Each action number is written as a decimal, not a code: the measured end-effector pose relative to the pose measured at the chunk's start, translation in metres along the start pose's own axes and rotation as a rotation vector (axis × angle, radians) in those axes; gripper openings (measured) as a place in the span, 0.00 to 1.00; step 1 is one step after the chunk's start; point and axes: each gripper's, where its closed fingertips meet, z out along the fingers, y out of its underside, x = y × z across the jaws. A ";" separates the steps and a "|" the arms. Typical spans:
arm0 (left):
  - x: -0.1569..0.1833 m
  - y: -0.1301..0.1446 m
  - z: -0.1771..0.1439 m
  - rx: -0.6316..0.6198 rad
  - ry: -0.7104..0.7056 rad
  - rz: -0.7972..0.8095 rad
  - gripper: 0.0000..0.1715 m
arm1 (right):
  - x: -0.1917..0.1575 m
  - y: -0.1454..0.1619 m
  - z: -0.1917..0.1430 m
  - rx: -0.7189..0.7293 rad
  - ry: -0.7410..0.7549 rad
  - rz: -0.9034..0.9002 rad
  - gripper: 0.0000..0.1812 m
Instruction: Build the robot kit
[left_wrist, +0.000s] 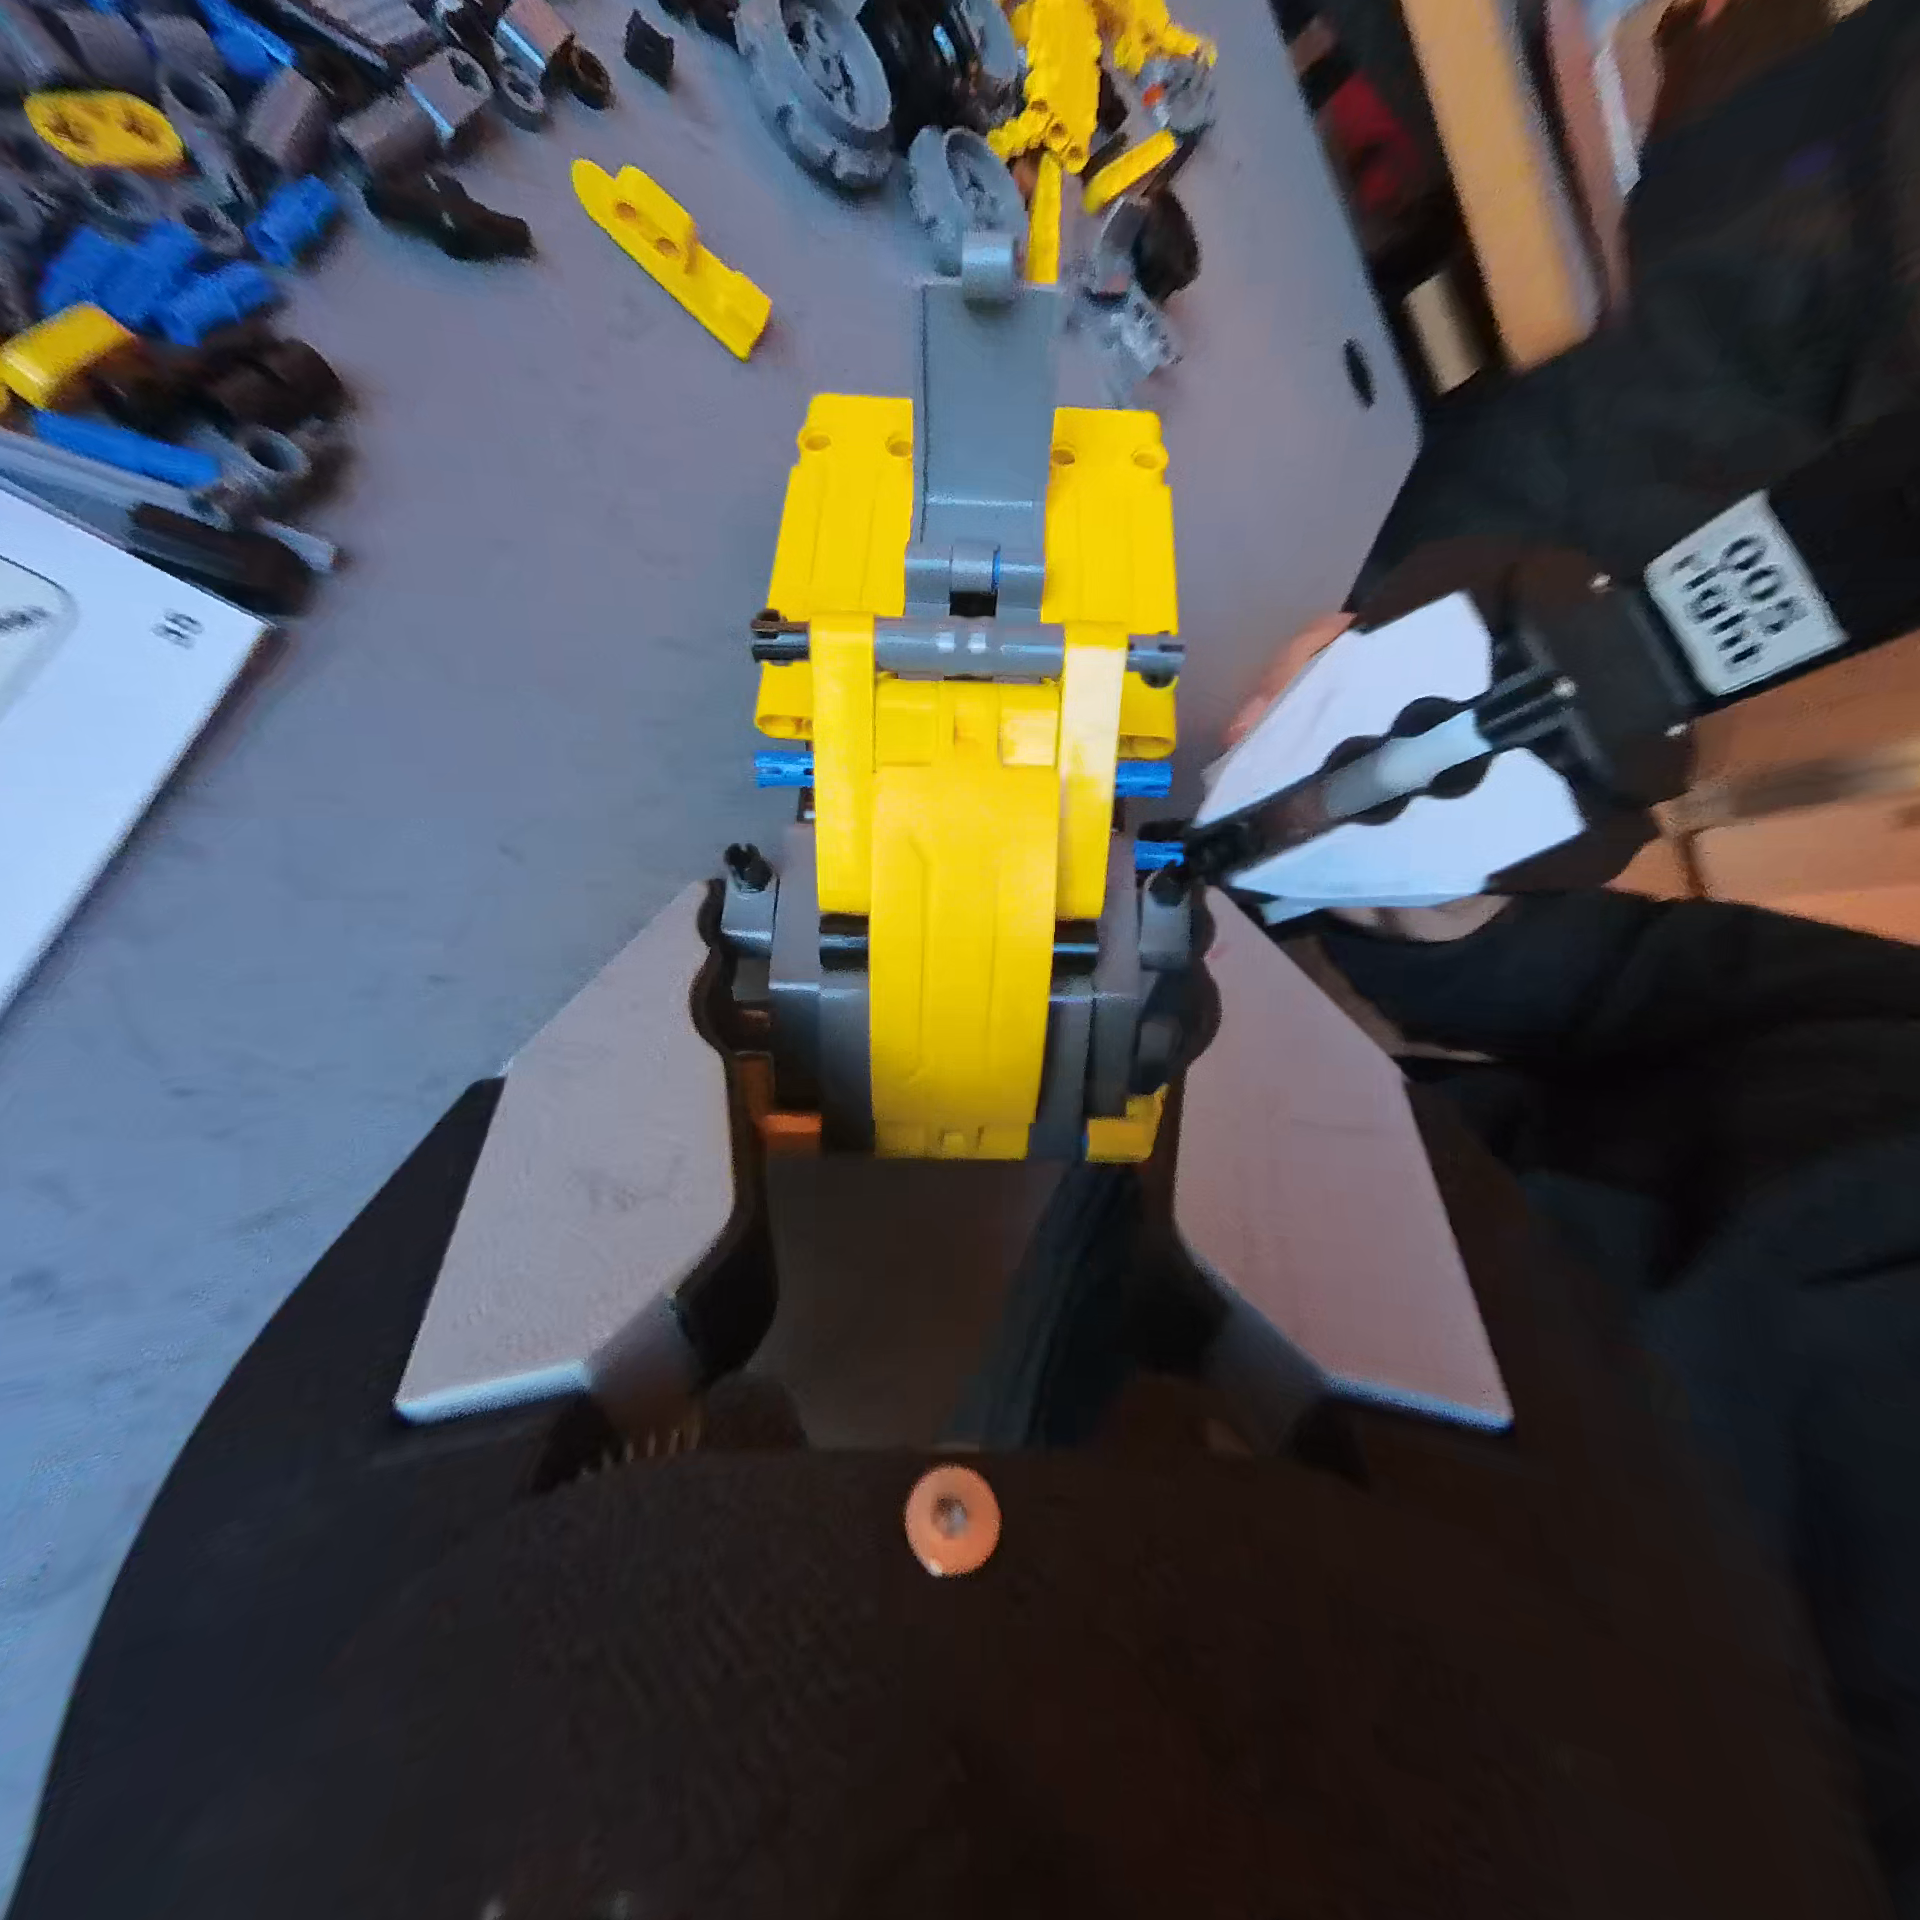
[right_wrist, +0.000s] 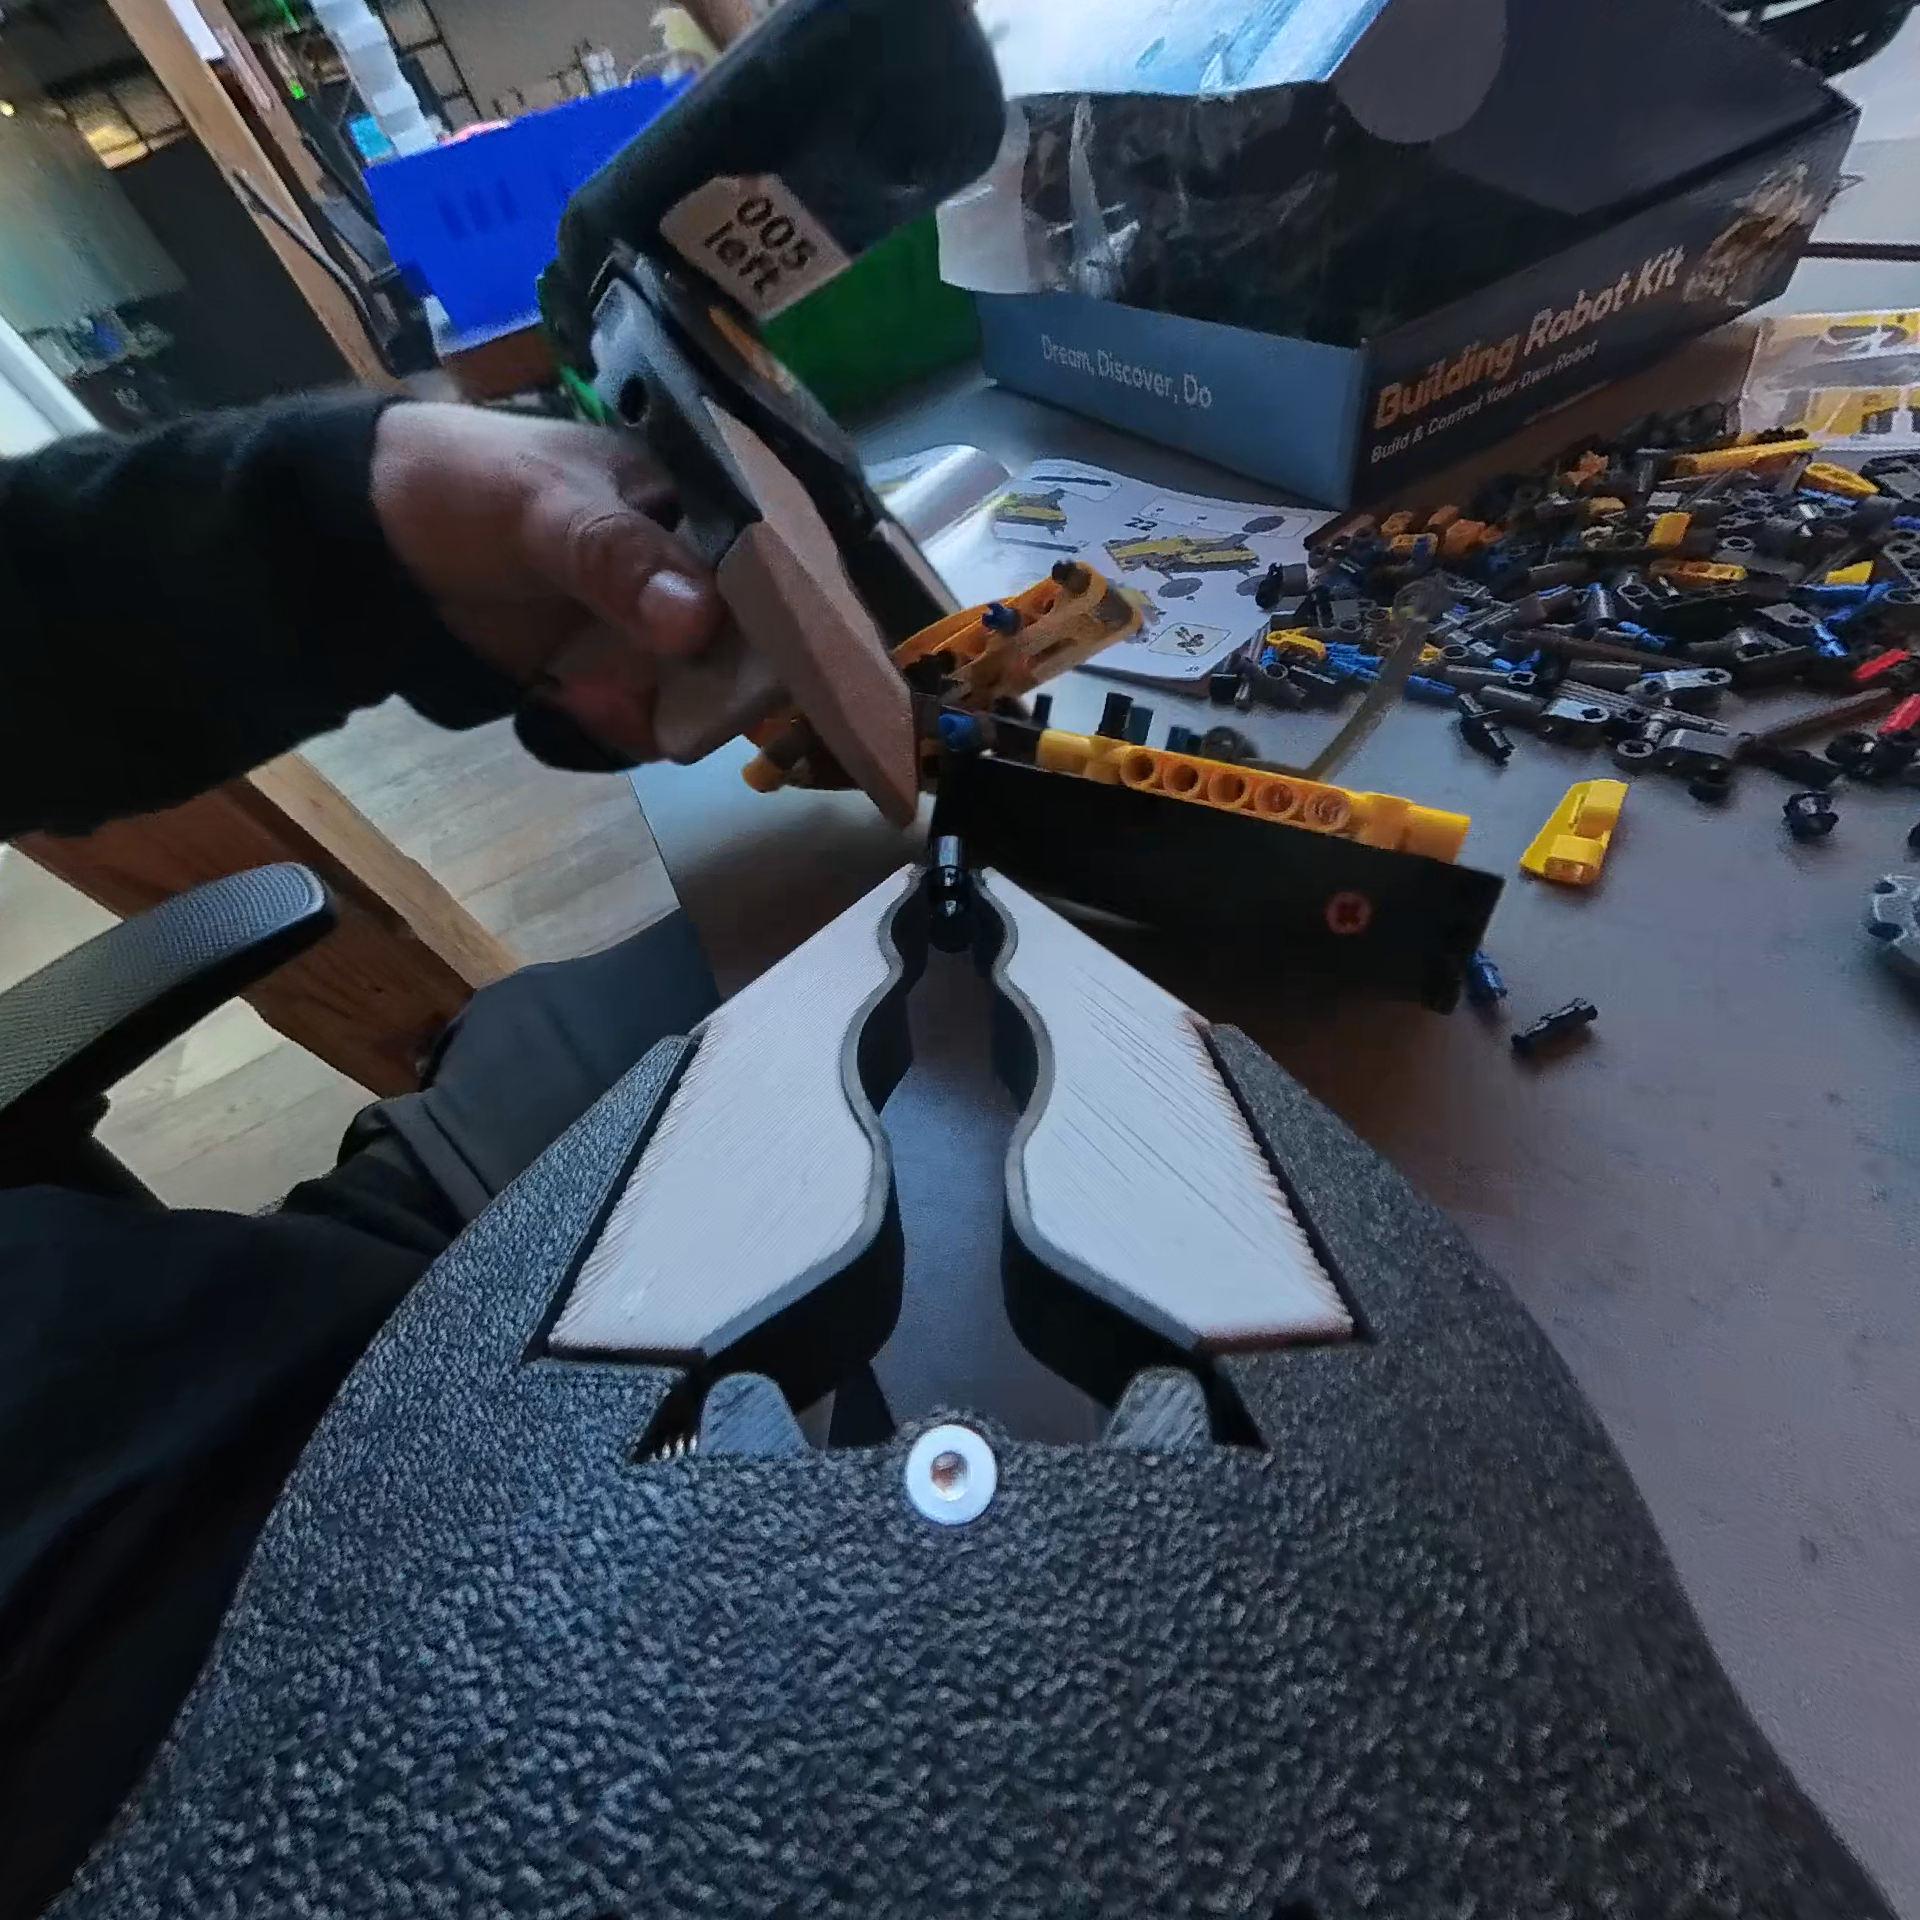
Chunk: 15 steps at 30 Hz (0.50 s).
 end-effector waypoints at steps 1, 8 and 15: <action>0.004 0.001 0.001 0.015 0.030 -0.028 0.49 | 0.001 0.000 0.000 -0.004 -0.001 0.008 0.04; 0.024 0.002 0.001 0.124 0.321 -0.341 0.47 | 0.003 -0.010 0.001 -0.057 -0.020 -0.012 0.04; 0.009 0.005 -0.007 0.148 0.170 -0.161 0.46 | 0.008 -0.005 0.013 -0.146 -0.016 -0.064 0.04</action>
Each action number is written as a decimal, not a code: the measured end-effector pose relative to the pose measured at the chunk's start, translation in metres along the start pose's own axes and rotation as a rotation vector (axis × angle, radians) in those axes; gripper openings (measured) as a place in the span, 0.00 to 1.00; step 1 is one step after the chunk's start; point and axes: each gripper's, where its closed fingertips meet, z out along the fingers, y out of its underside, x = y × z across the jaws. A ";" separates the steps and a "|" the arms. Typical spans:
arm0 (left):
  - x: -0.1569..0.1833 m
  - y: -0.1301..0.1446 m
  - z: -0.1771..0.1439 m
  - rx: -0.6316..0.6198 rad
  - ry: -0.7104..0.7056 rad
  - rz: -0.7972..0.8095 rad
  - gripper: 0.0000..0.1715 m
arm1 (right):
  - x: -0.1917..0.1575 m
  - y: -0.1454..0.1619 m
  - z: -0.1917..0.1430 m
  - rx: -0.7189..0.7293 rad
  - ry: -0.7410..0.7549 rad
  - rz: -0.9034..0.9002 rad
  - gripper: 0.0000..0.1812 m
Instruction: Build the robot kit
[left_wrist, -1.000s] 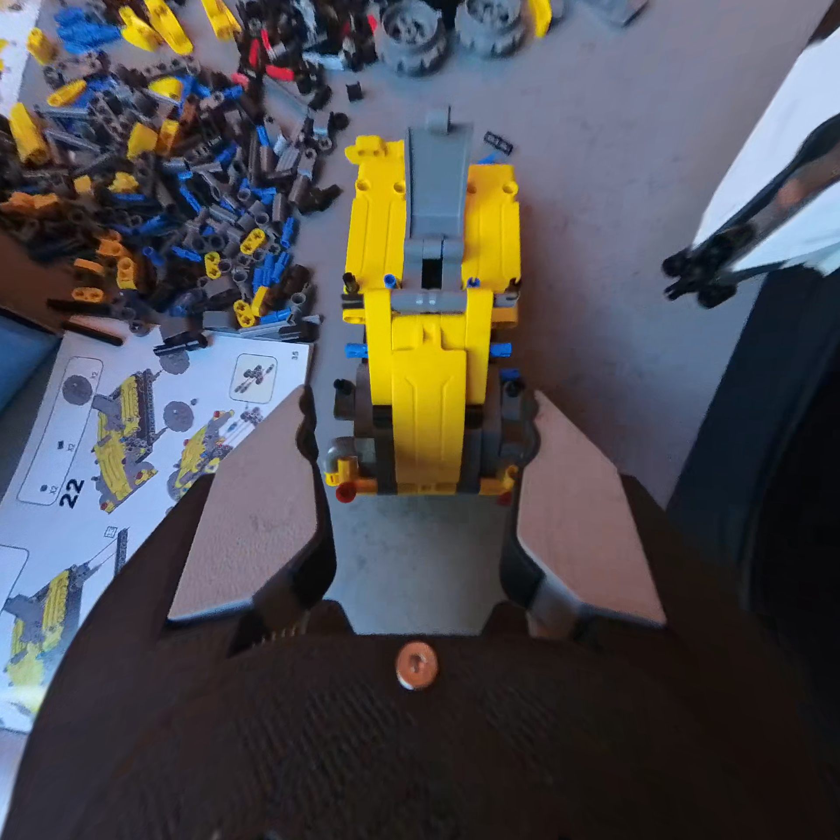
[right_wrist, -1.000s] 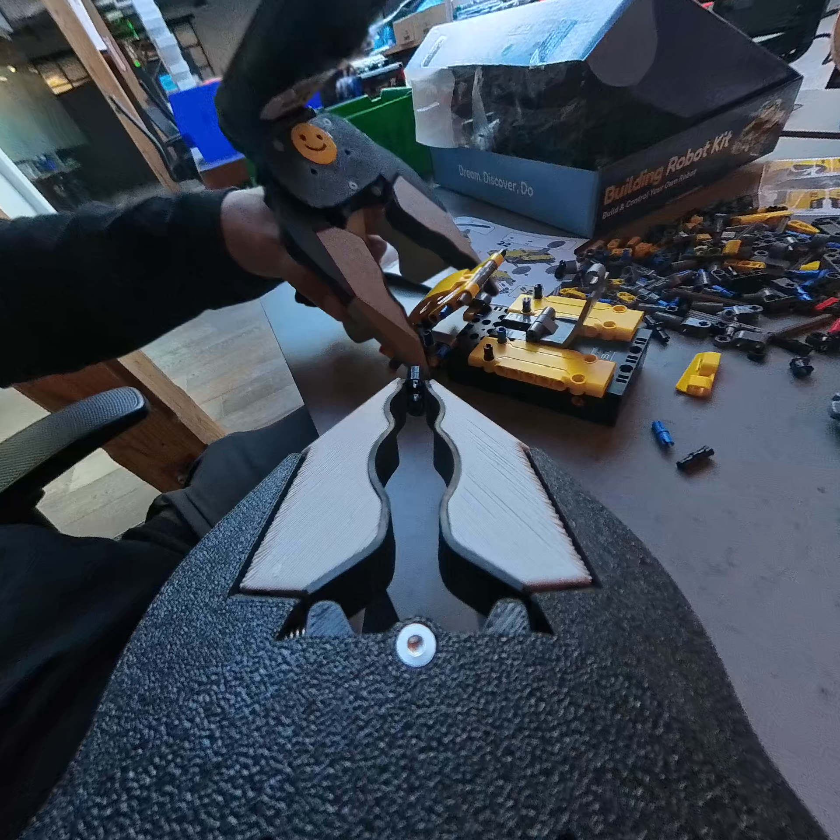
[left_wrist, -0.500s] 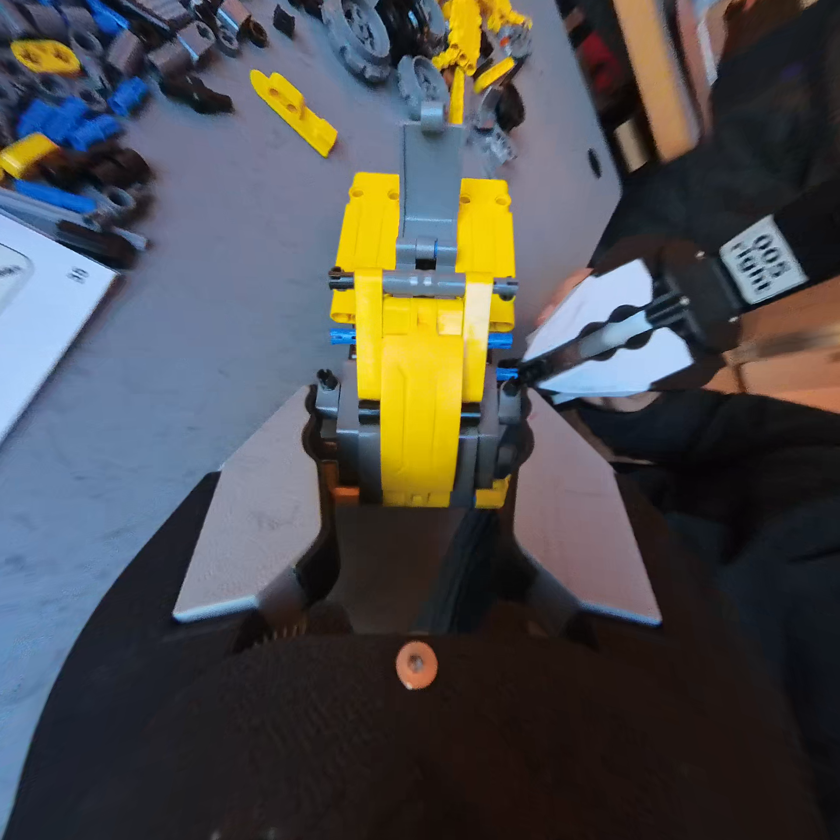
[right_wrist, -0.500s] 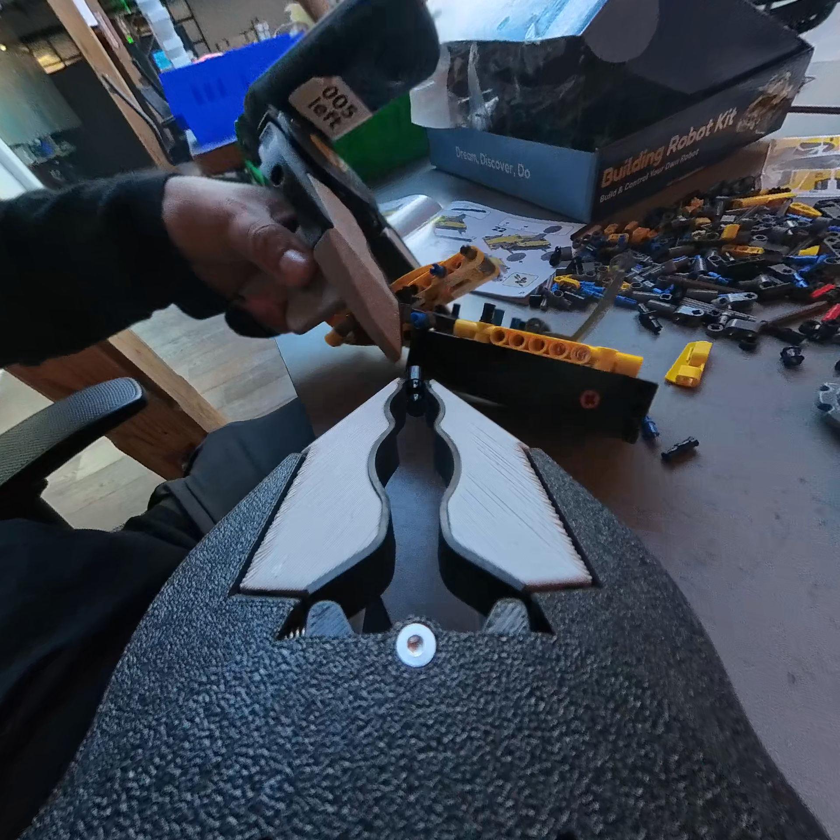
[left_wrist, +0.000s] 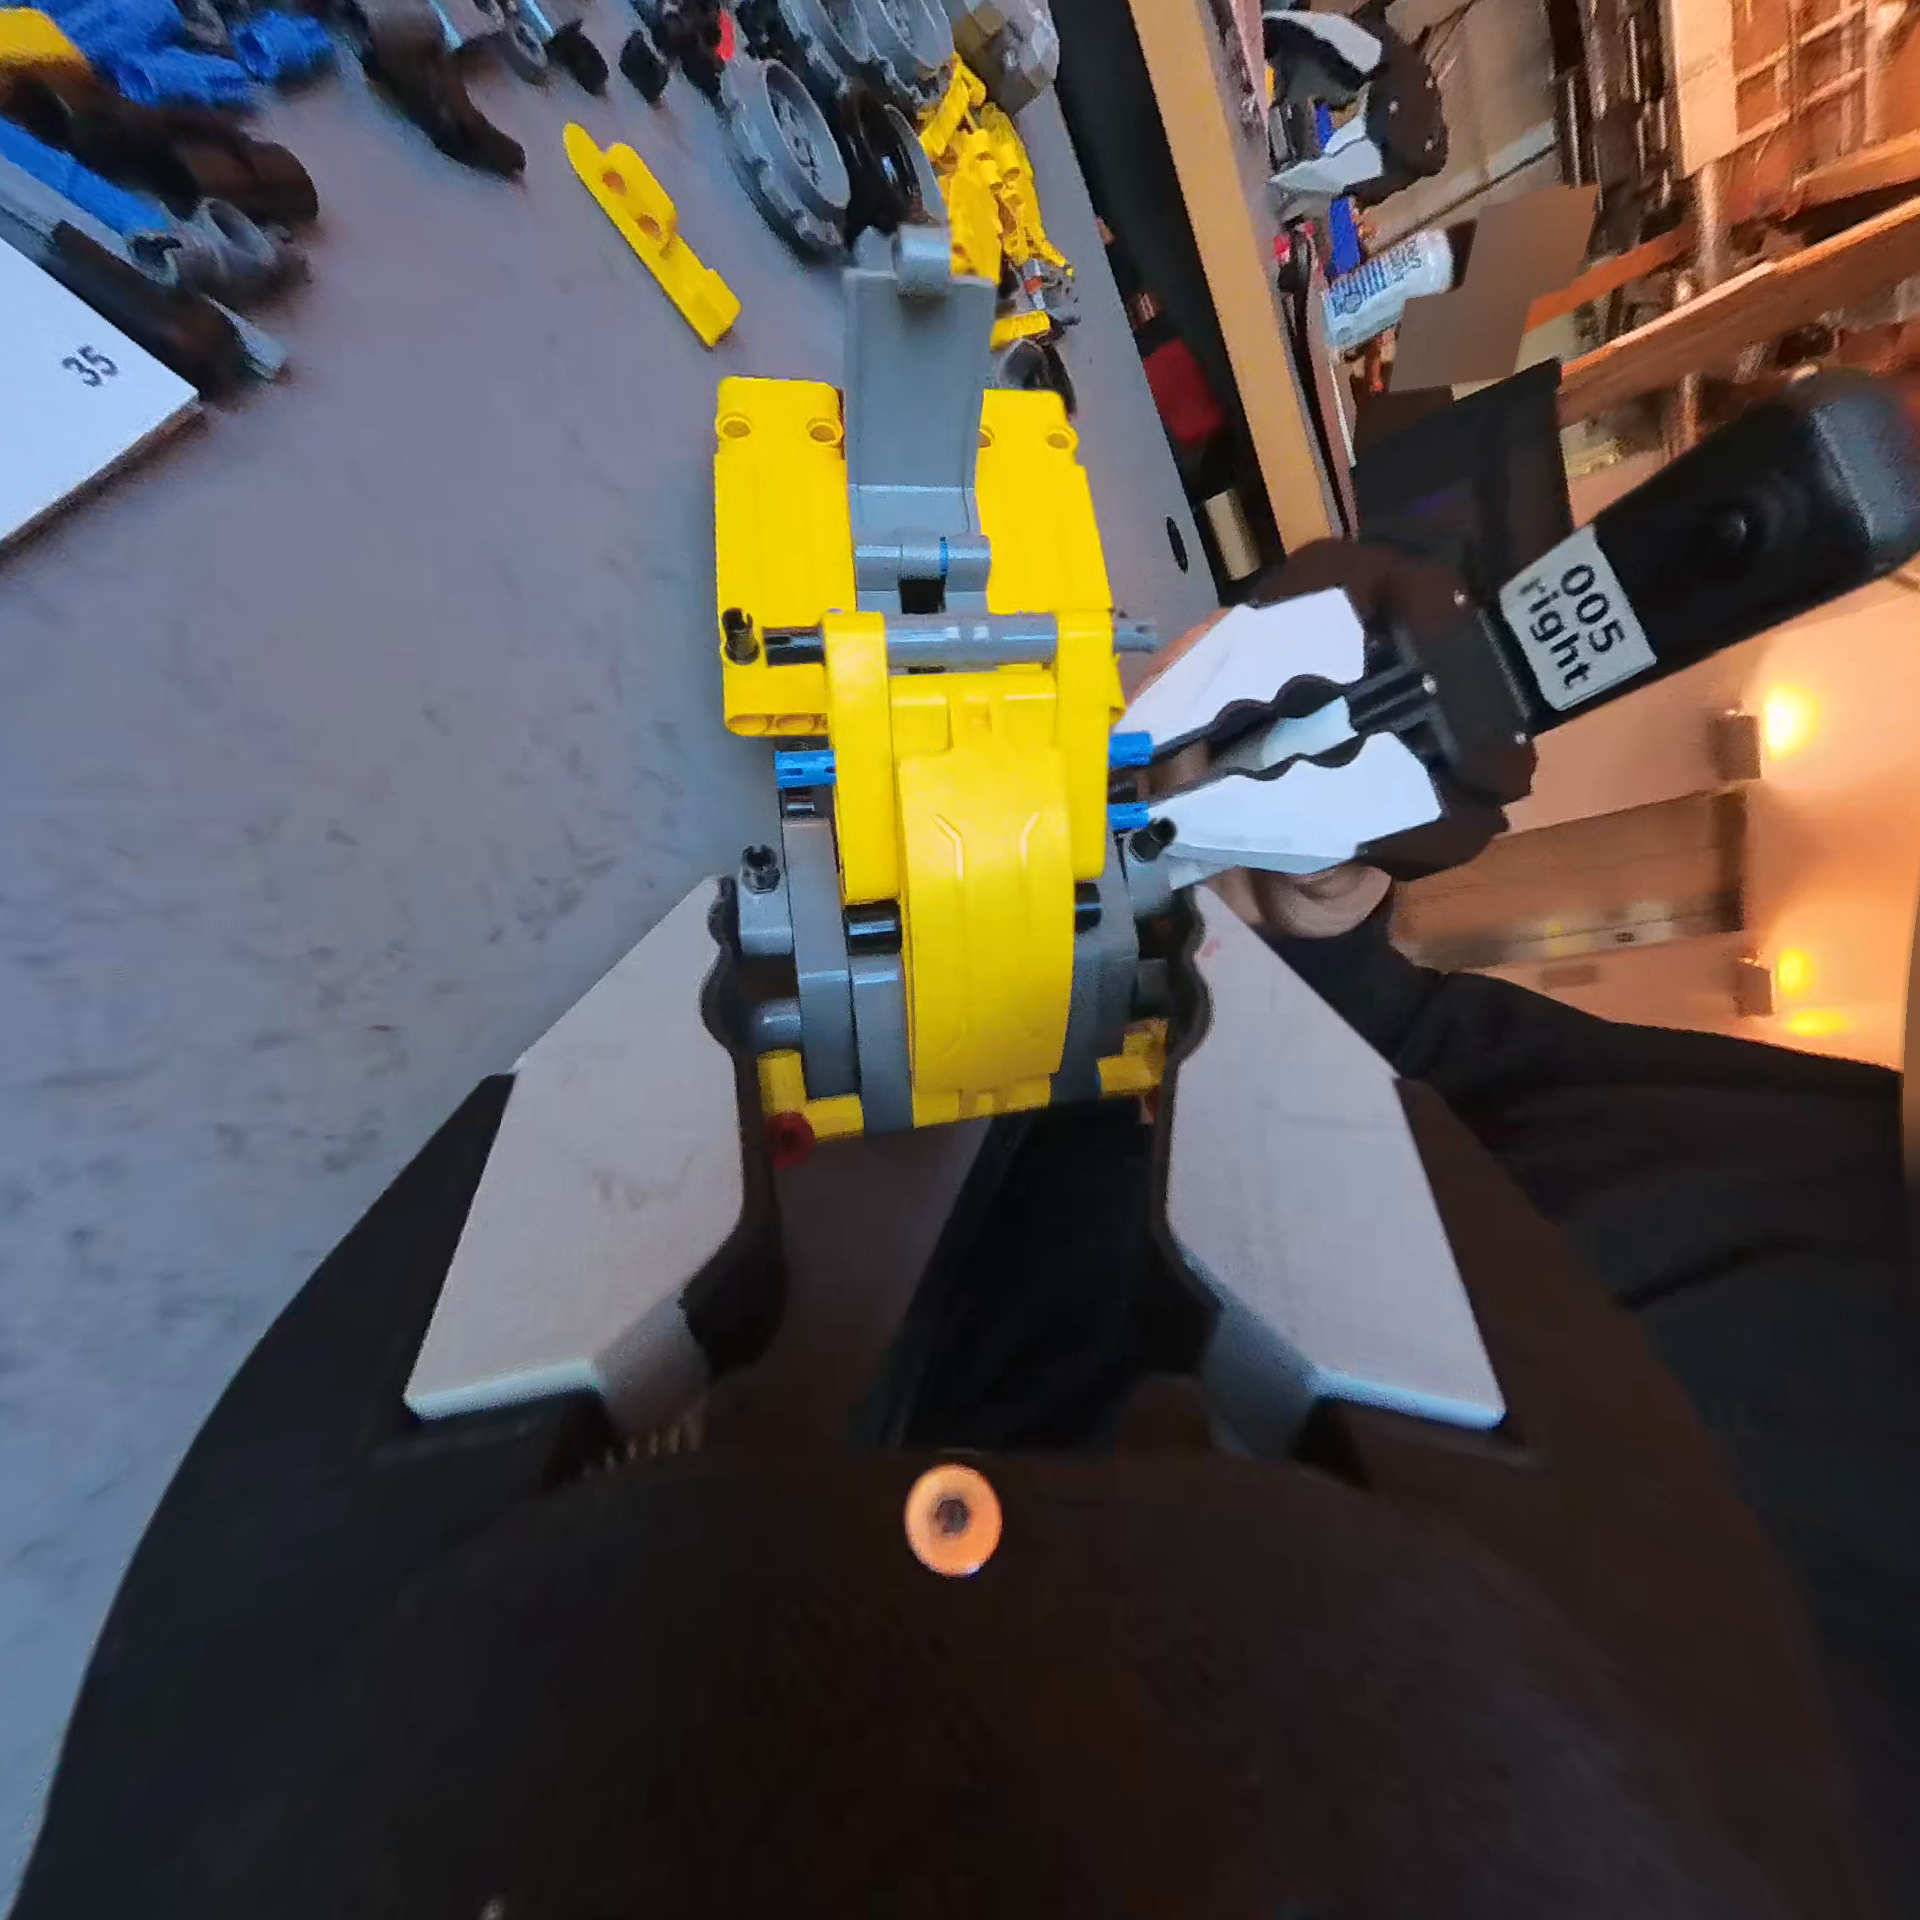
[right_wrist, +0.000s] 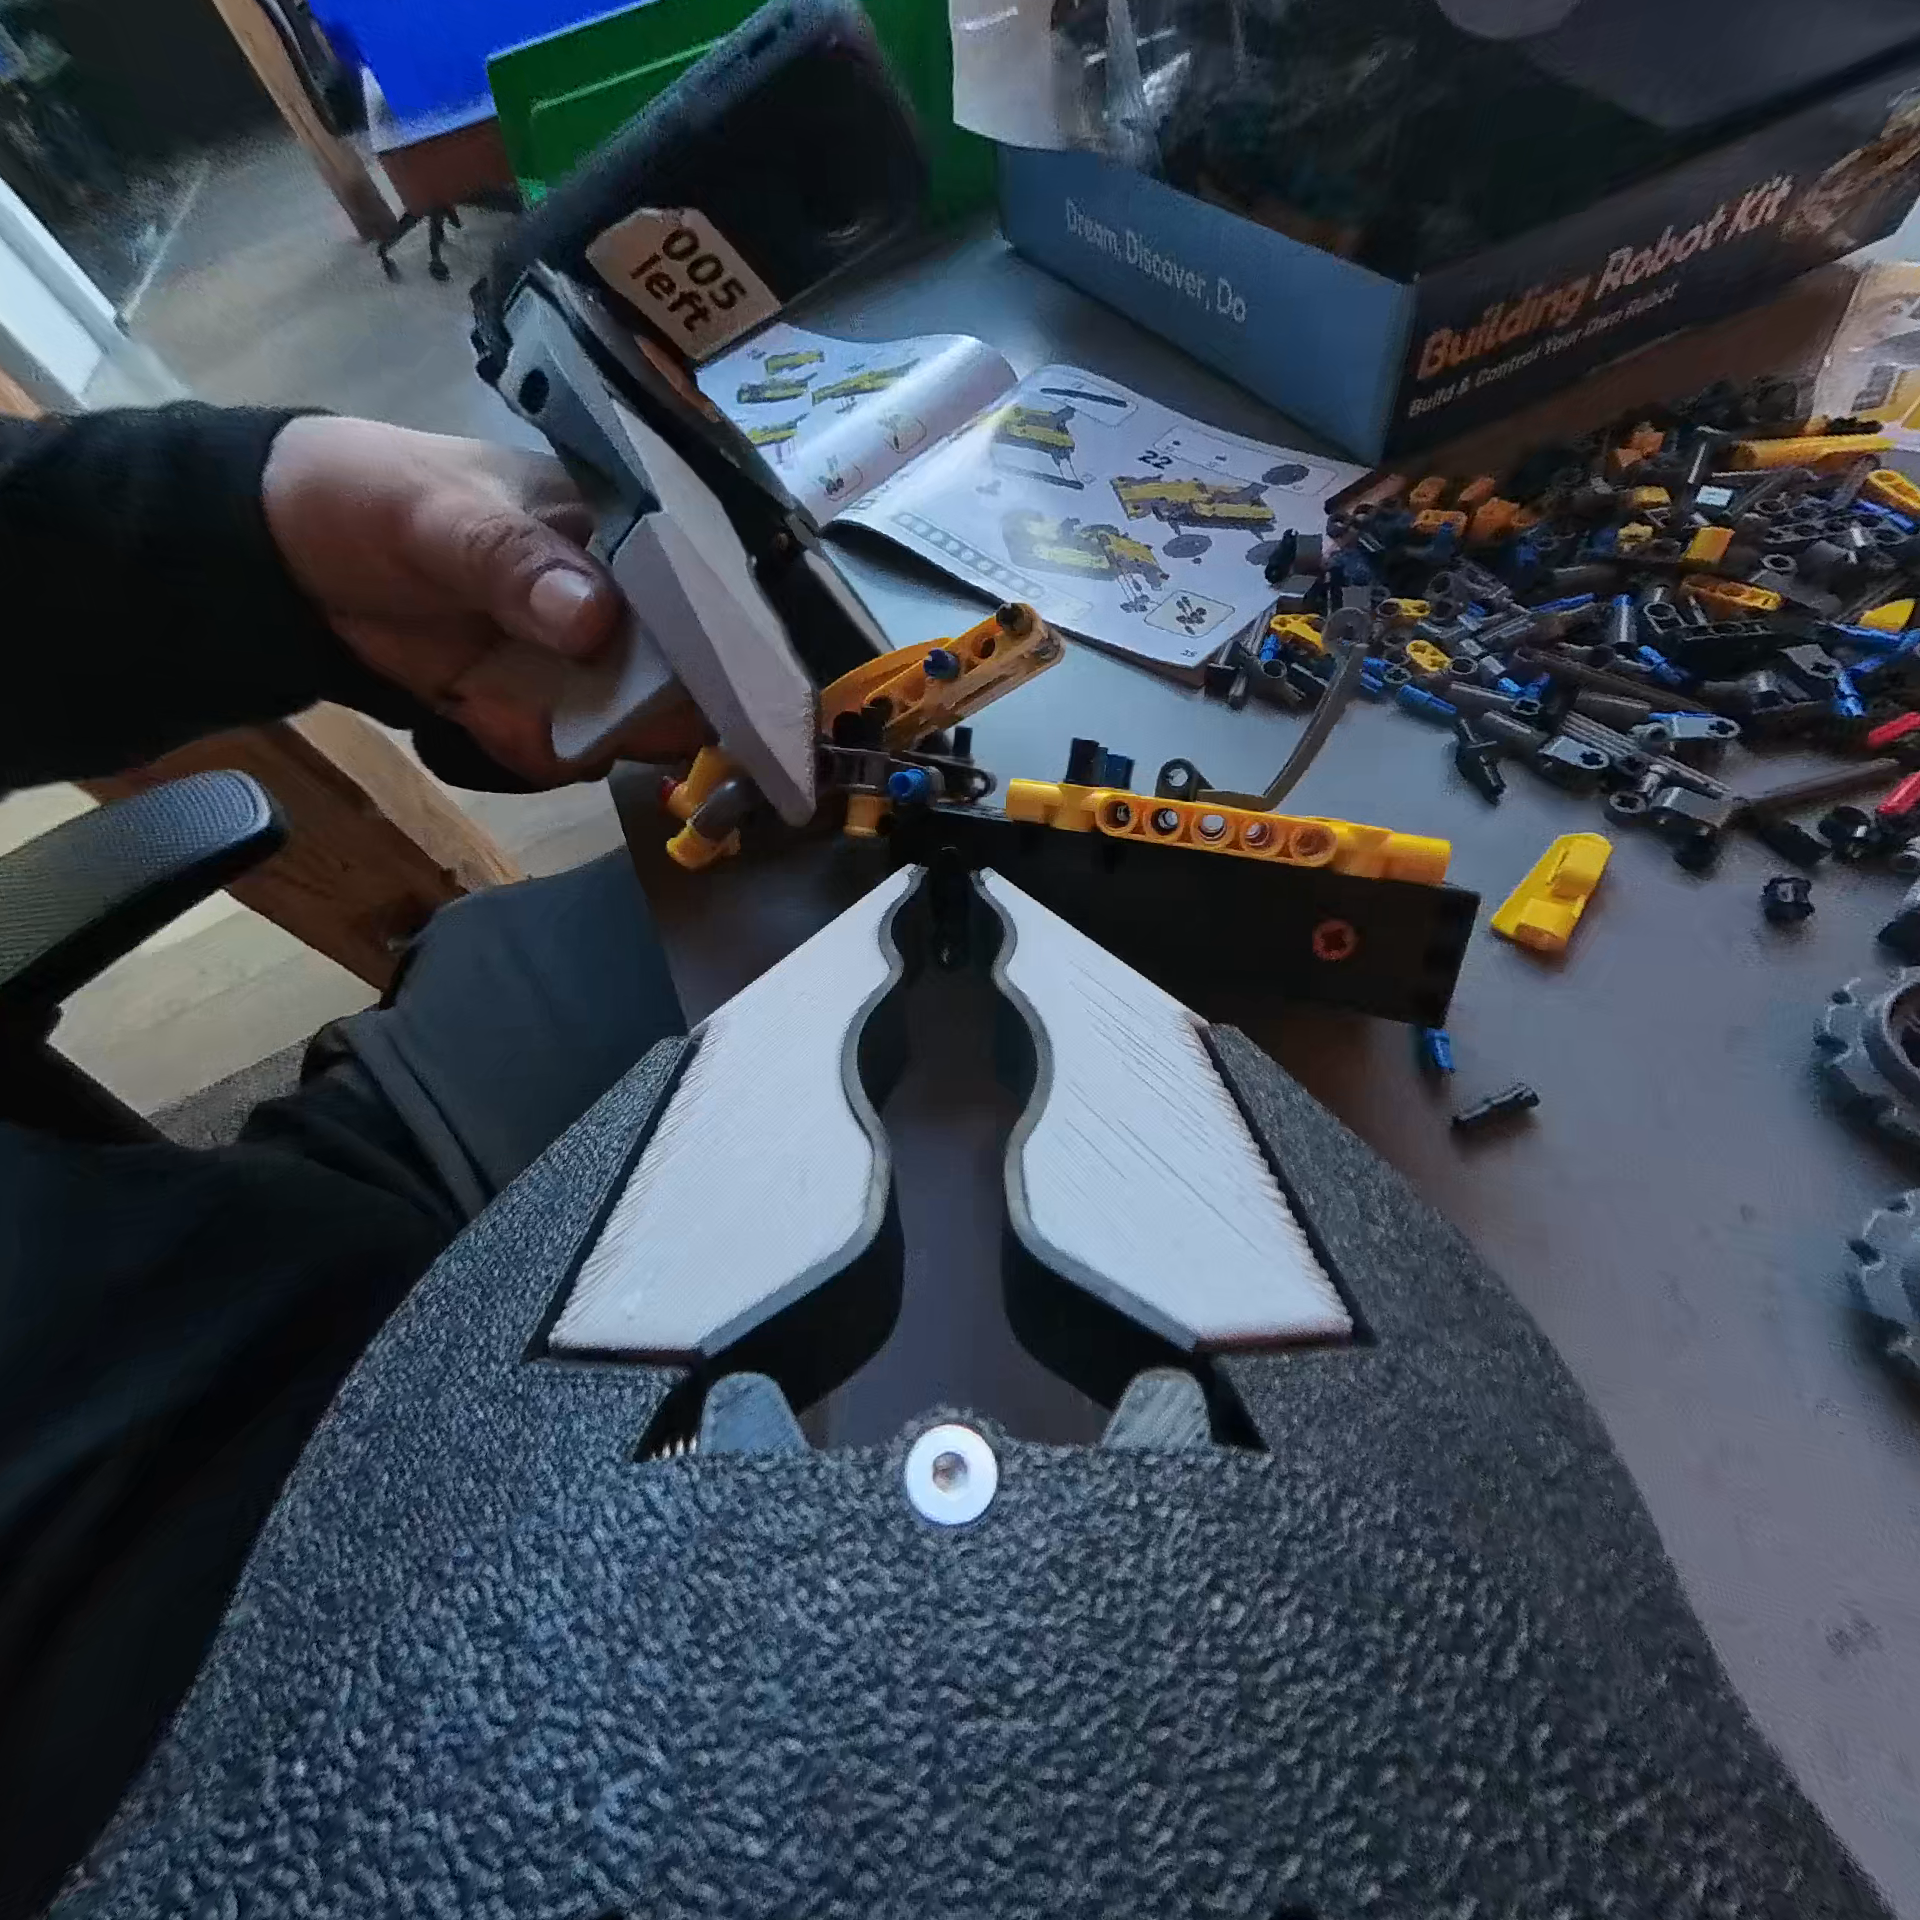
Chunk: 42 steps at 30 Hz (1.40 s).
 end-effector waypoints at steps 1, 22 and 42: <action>0.000 0.002 0.000 -0.003 0.016 0.006 0.46 | 0.000 0.000 0.002 -0.003 0.000 -0.006 0.04; -0.009 -0.005 -0.020 0.002 -0.078 0.182 0.51 | -0.017 -0.023 0.022 0.047 -0.071 -0.001 0.04; -0.024 0.001 -0.025 0.064 -0.705 0.515 0.58 | 0.032 0.018 -0.021 -0.073 0.124 -0.092 0.04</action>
